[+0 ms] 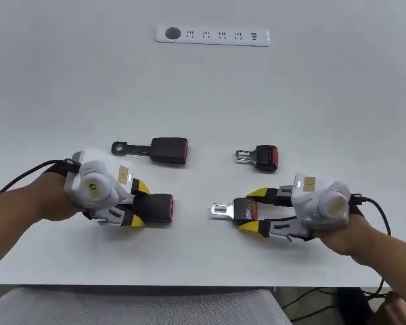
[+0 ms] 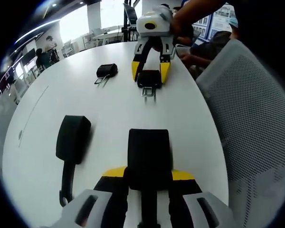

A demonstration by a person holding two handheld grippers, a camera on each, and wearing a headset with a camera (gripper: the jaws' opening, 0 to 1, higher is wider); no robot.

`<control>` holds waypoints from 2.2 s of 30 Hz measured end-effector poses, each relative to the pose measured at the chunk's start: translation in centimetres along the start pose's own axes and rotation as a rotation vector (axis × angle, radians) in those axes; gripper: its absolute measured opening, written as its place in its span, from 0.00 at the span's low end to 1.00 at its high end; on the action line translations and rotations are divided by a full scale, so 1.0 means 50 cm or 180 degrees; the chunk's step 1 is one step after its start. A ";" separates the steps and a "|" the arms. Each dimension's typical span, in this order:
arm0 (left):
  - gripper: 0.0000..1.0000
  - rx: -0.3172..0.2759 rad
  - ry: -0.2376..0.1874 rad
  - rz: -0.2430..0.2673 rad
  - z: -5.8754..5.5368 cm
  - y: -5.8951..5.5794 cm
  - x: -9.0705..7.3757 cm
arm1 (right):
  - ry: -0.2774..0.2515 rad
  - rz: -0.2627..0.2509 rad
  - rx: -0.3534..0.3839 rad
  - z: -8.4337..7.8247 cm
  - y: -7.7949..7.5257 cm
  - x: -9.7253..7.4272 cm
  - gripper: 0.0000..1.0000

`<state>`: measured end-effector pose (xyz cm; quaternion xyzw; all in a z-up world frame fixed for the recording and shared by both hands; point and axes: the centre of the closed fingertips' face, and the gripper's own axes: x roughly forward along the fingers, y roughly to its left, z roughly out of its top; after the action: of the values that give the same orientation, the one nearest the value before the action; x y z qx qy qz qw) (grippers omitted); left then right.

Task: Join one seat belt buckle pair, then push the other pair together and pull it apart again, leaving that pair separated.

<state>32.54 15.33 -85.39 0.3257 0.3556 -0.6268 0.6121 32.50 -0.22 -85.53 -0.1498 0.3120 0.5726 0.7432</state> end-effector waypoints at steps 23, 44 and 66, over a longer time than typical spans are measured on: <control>0.33 -0.0017 0.0070 -0.0008 -0.005 -0.003 -0.002 | 0.0074 0.0009 -0.0136 0.063 0.025 0.086 0.36; 0.33 -0.0021 0.0112 -0.0005 -0.011 0.003 0.004 | 0.0167 0.0066 -0.0226 0.089 0.040 0.121 0.36; 0.33 -0.0015 0.0147 -0.0013 -0.013 0.003 0.004 | 0.0253 0.0017 -0.0190 0.112 0.042 0.151 0.35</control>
<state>32.65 15.77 -85.94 0.3378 0.3718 -0.6195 0.6032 33.28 9.39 -85.80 -0.1938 0.3245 0.5772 0.7239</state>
